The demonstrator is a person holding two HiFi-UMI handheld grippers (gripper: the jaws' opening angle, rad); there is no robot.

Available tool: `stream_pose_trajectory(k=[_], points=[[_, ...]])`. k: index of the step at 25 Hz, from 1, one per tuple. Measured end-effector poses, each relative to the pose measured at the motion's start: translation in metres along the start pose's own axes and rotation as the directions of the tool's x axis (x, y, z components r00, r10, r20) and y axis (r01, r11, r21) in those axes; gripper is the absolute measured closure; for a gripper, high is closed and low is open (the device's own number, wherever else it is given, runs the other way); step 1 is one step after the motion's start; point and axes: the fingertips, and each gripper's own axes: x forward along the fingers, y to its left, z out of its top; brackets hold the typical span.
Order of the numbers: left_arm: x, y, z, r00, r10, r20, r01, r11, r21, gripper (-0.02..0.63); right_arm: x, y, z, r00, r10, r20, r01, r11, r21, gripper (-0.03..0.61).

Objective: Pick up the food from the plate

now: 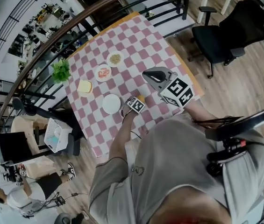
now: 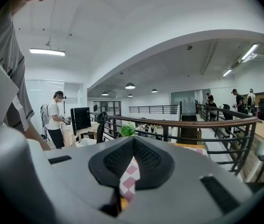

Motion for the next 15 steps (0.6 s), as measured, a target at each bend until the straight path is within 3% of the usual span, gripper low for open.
stream_pose_trajectory(k=[5, 9, 13, 15], points=[[0.003, 0.001, 0.003, 0.999, -0.040, 0.021, 0.040, 0.999, -0.033, 0.254, -0.001, 0.004, -0.003, 1.000, 0.002, -0.019, -0.002, 1.000, -0.002, 0.565], [0.013, -0.011, -0.004, 0.997, -0.072, -0.026, 0.071, 0.997, -0.020, 0.253, -0.002, 0.010, -0.006, 0.999, 0.019, -0.031, -0.020, 1.000, -0.003, 0.565], [0.003, -0.008, -0.004, 1.000, 0.000, -0.020, -0.001, 1.000, -0.025, 0.244, -0.004, 0.011, -0.006, 0.999, 0.030, -0.038, -0.030, 1.000, -0.004, 0.565], [-0.010, 0.000, 0.001, 0.998, 0.056, 0.007, -0.055, 0.998, -0.041, 0.199, -0.005, 0.010, -0.007, 0.998, 0.031, -0.046, -0.031, 1.000, 0.000, 0.565]])
